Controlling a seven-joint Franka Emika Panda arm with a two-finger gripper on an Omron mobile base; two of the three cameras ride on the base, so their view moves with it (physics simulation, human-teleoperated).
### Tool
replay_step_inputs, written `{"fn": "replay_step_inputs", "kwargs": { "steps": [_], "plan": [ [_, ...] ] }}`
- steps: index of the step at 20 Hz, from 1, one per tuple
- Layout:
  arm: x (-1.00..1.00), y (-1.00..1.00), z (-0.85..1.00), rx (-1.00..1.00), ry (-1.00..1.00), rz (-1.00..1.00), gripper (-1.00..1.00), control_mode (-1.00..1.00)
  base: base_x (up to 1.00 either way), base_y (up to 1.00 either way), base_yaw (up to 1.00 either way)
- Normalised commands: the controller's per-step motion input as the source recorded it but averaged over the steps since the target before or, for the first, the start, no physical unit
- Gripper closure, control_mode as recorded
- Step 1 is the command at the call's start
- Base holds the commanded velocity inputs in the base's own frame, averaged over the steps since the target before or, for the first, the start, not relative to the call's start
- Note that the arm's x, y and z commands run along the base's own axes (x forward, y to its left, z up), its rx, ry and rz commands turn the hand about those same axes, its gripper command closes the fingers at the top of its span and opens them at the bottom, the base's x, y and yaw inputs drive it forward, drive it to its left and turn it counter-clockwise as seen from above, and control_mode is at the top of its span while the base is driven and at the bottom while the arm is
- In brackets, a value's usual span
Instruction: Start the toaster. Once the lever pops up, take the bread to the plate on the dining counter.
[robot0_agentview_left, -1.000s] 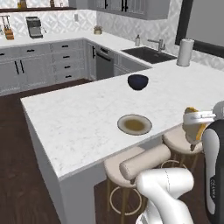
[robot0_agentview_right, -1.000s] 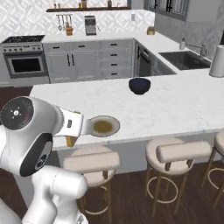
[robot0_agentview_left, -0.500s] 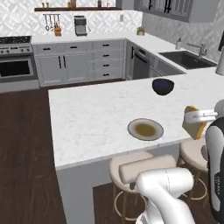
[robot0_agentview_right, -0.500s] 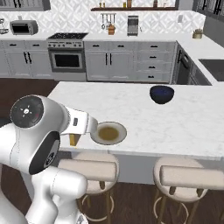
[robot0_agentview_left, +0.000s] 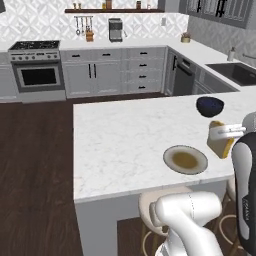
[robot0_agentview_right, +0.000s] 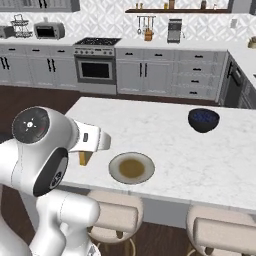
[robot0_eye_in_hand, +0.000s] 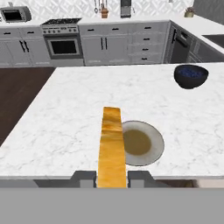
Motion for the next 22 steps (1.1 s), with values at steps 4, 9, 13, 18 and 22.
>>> {"fn": "replay_step_inputs", "kwargs": {
  "steps": [4,9,13,18,22],
  "plan": [
    [0.0,0.0,0.0,0.0,0.0,0.0,1.0,1.0,0.14,-0.07,0.18],
    [0.24,-0.17,-0.41,0.01,0.03,0.11,1.0,-1.0,0.03,-0.02,0.04],
    [0.85,0.0,-0.69,0.01,0.17,0.03,1.0,-1.0,0.0,0.0,0.0],
    [0.97,-0.37,-0.61,0.07,0.39,0.0,1.0,-1.0,0.0,0.0,0.0],
    [0.58,-0.61,-0.62,0.17,0.16,0.04,1.0,-1.0,0.0,0.0,0.0]
  ]
}}
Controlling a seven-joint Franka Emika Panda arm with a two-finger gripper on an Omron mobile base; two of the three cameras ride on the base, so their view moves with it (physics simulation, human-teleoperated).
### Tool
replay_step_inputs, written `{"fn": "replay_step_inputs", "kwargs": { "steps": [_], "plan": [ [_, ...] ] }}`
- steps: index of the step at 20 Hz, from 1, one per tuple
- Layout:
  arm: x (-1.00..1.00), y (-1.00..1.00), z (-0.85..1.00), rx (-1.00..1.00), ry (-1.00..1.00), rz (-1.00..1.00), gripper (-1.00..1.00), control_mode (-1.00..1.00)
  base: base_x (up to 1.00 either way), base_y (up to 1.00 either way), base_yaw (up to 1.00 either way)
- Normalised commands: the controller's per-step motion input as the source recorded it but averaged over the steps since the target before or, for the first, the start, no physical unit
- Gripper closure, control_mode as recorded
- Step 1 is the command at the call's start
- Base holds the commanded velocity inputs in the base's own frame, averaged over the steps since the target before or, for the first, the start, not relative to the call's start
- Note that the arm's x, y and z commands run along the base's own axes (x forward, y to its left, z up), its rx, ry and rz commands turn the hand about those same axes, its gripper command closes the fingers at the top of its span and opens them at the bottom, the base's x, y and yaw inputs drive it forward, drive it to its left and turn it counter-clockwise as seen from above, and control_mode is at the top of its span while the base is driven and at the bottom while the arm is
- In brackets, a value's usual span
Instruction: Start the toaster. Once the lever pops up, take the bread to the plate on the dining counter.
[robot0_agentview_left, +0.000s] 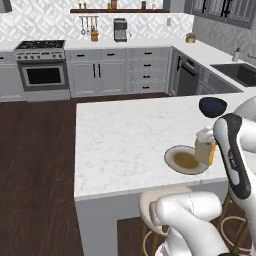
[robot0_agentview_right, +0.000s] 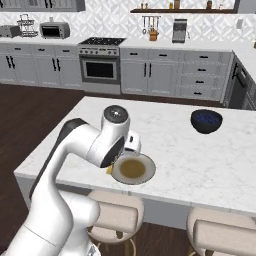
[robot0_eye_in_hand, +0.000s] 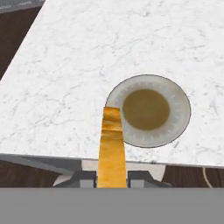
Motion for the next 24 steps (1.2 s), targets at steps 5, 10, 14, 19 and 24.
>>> {"fn": "replay_step_inputs", "kwargs": {
  "steps": [5,10,14,19,24],
  "plan": [
    [0.72,-0.28,-0.46,0.14,0.0,0.04,1.0,-1.0,0.0,0.0,0.0],
    [0.5,0.0,-0.29,0.14,0.0,0.05,1.0,-1.0,0.0,0.0,0.0],
    [0.31,0.0,-0.29,0.13,0.02,0.06,1.0,-1.0,0.0,0.0,0.0],
    [0.02,0.0,-0.36,0.05,0.02,0.06,1.0,-1.0,0.0,0.0,0.0],
    [0.08,0.0,-0.37,0.02,-0.01,0.03,1.0,-1.0,0.0,0.0,0.0]
  ]
}}
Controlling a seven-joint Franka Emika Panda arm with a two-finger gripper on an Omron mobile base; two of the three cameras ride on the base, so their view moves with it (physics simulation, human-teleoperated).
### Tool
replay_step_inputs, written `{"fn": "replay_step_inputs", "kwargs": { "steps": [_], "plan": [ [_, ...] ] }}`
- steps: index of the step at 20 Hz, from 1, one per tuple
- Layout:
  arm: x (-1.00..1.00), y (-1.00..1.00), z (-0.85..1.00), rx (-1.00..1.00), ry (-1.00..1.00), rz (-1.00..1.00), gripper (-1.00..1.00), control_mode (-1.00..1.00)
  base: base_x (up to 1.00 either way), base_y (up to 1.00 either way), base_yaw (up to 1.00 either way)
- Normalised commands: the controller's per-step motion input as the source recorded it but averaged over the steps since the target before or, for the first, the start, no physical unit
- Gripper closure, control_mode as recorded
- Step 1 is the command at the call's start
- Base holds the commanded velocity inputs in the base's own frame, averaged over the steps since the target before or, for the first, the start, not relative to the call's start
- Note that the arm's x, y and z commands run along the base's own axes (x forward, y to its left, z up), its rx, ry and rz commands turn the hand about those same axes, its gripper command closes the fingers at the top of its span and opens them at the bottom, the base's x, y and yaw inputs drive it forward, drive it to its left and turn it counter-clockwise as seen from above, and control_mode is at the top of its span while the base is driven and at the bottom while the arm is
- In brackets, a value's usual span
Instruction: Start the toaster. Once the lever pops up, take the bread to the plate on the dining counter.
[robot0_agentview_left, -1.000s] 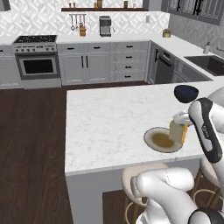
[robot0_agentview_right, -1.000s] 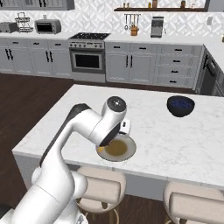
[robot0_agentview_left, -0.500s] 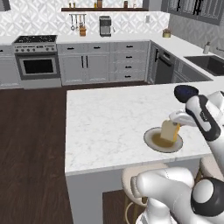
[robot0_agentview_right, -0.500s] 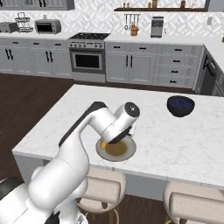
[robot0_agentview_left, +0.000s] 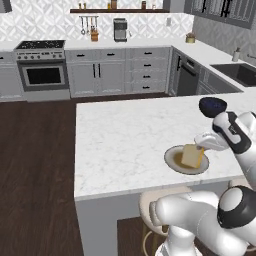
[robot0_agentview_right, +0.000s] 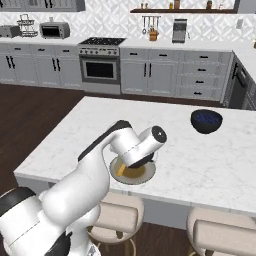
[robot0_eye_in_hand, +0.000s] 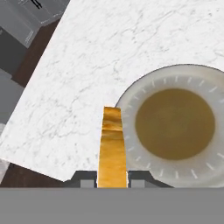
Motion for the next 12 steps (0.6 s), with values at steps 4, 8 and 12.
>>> {"fn": "replay_step_inputs", "kwargs": {
  "steps": [4,8,12],
  "plan": [
    [0.4,-0.01,-0.17,0.01,-0.01,0.0,1.0,-1.0,0.0,0.0,0.0],
    [0.33,-0.02,-0.2,0.0,-0.02,0.0,1.0,-1.0,0.0,0.0,0.0],
    [0.31,-0.02,-0.17,0.0,-0.01,0.0,1.0,-1.0,0.0,0.0,0.0]
  ]
}}
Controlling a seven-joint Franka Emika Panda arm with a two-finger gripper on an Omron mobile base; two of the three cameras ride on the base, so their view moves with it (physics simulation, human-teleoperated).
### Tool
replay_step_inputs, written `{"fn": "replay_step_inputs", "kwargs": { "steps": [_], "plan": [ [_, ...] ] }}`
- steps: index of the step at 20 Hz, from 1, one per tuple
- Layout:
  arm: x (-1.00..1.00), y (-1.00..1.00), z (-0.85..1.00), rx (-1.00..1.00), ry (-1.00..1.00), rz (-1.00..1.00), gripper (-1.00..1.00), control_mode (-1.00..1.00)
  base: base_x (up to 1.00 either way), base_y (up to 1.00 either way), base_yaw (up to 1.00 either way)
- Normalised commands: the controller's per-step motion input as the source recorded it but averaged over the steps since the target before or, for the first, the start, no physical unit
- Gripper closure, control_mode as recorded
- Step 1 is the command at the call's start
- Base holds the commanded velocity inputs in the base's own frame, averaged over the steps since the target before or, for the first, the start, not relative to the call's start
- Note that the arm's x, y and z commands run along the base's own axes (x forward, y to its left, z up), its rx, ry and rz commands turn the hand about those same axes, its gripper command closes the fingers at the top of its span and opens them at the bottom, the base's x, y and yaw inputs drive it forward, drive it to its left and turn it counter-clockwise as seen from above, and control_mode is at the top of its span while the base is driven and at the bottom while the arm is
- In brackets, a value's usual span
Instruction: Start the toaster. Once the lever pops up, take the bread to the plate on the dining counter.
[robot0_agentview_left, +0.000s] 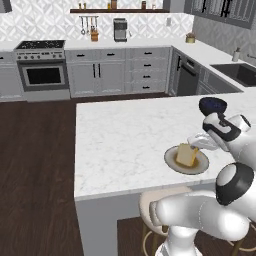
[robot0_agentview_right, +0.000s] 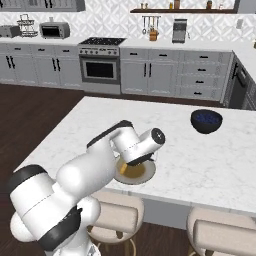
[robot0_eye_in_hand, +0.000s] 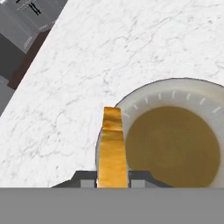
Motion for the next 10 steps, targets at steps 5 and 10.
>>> {"fn": "replay_step_inputs", "kwargs": {
  "steps": [5,10],
  "plan": [
    [0.17,-0.05,-0.21,0.0,0.0,0.0,1.0,-1.0,0.0,0.0,0.0],
    [0.34,-0.01,-0.13,0.0,0.0,0.0,1.0,-1.0,0.0,0.0,0.0]
  ]
}}
